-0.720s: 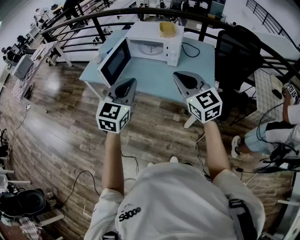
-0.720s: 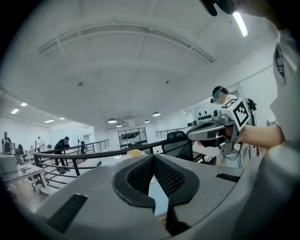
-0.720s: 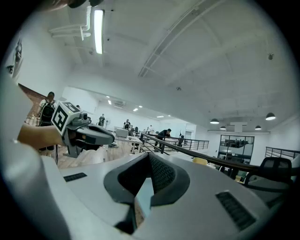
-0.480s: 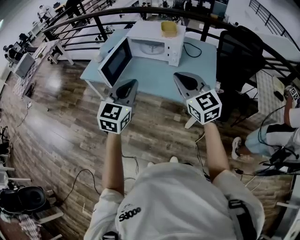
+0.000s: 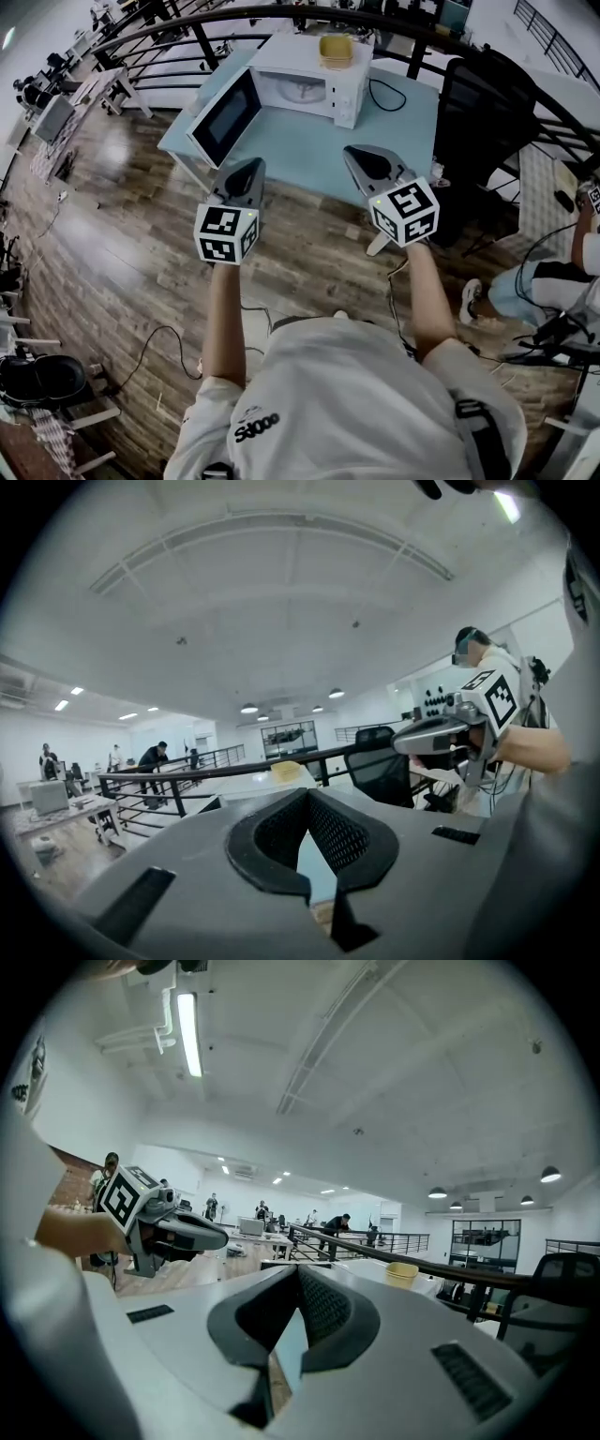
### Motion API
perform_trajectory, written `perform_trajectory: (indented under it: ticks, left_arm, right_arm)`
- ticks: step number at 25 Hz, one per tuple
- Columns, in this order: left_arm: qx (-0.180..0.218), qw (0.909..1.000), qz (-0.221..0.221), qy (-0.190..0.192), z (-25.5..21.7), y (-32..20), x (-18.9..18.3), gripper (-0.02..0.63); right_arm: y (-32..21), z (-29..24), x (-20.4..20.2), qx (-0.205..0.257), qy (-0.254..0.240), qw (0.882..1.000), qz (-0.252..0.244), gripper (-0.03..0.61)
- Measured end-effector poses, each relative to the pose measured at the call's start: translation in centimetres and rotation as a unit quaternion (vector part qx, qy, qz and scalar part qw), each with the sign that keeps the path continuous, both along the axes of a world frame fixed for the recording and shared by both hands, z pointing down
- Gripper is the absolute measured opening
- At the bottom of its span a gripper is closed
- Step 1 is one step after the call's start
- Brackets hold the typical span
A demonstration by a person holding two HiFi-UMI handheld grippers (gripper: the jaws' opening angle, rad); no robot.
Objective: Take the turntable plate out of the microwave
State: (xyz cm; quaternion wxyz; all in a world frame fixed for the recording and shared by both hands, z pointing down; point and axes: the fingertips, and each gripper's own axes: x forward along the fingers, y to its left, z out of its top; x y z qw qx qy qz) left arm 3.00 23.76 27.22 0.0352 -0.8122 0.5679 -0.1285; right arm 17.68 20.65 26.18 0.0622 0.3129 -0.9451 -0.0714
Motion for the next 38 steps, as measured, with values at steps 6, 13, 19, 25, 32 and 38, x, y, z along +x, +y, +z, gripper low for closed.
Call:
perform_trajectory:
  ticks: [6,13,19,25,32,38]
  left_arm:
    - [0.002,0.9998,-0.012,0.015,0.7,-1.4,2.9,0.017]
    - [-0.006,0.9999,-0.007,0.006,1.1,-3.7,3.6,0.017]
    - [-0.006,0.9998,-0.001,0.017,1.9,-7.7,1.5,0.017]
    - [0.001,0.9997,0.016,0.019,2.7,-15.6,-2.9,0.017]
    - [-0.004,0.9986,0.053,0.000,1.9,-26.3,-9.4,0.017]
    - [-0.006,0.9952,0.098,0.003,0.6,-33.3,-12.9,0.017]
  right_arm:
    - [-2.1,0.8,2.5,-0.006,-0.008,1.000,-0.018,0.006]
    - [-4.6,1.0,2.6,-0.015,-0.018,1.000,-0.019,0.006]
    - [-8.5,2.0,1.0,-0.029,-0.021,0.999,-0.009,0.006]
    - [-15.5,2.5,-2.4,-0.026,-0.010,0.999,0.027,0.006]
    - [-24.8,0.9,-8.8,-0.035,-0.023,0.997,0.067,0.006]
    - [-30.8,0.0,-13.7,-0.041,-0.011,0.996,0.081,0.006]
